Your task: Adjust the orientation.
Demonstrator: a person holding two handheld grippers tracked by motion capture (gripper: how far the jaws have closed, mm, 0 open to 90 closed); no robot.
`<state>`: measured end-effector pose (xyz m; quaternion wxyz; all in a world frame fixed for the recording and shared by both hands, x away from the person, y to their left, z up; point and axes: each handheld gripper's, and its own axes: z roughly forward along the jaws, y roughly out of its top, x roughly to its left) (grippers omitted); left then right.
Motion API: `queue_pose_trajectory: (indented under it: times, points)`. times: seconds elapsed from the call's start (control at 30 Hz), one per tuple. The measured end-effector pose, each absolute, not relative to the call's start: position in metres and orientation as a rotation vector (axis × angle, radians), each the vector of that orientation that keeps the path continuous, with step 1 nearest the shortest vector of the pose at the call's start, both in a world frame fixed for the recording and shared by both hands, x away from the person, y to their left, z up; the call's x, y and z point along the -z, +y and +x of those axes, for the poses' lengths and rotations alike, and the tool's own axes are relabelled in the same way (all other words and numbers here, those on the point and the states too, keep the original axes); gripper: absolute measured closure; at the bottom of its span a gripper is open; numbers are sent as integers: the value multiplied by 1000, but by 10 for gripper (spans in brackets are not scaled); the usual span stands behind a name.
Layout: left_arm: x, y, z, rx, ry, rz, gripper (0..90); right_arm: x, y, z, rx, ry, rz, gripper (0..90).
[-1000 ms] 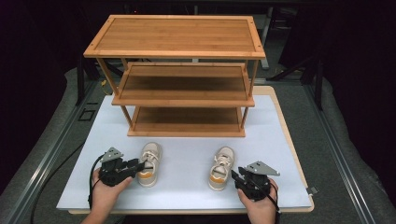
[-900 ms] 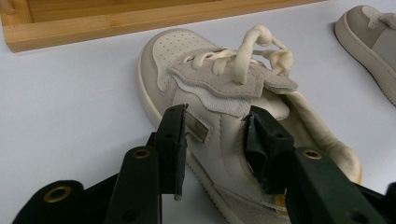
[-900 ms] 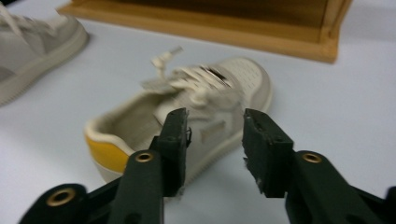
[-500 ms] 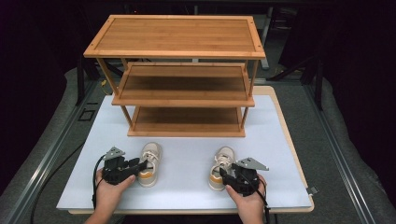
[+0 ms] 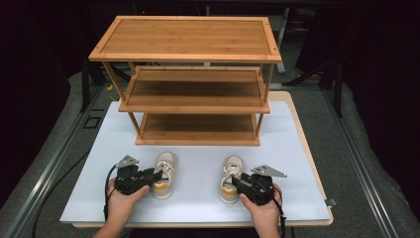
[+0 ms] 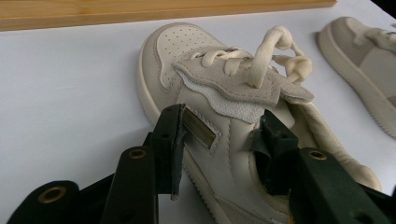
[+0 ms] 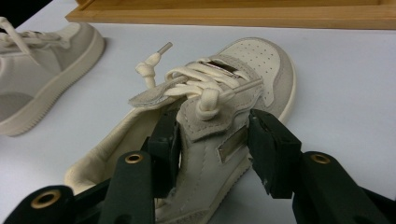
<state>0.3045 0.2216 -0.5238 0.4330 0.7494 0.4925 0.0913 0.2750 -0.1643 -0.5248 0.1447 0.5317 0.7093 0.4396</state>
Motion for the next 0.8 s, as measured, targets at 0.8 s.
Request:
queue_pose_trajectory:
  times: [0.8]
  points:
    - [524,167,306,-195,1204,1872,570,528,-102,301,-1365,2216,1369,555]
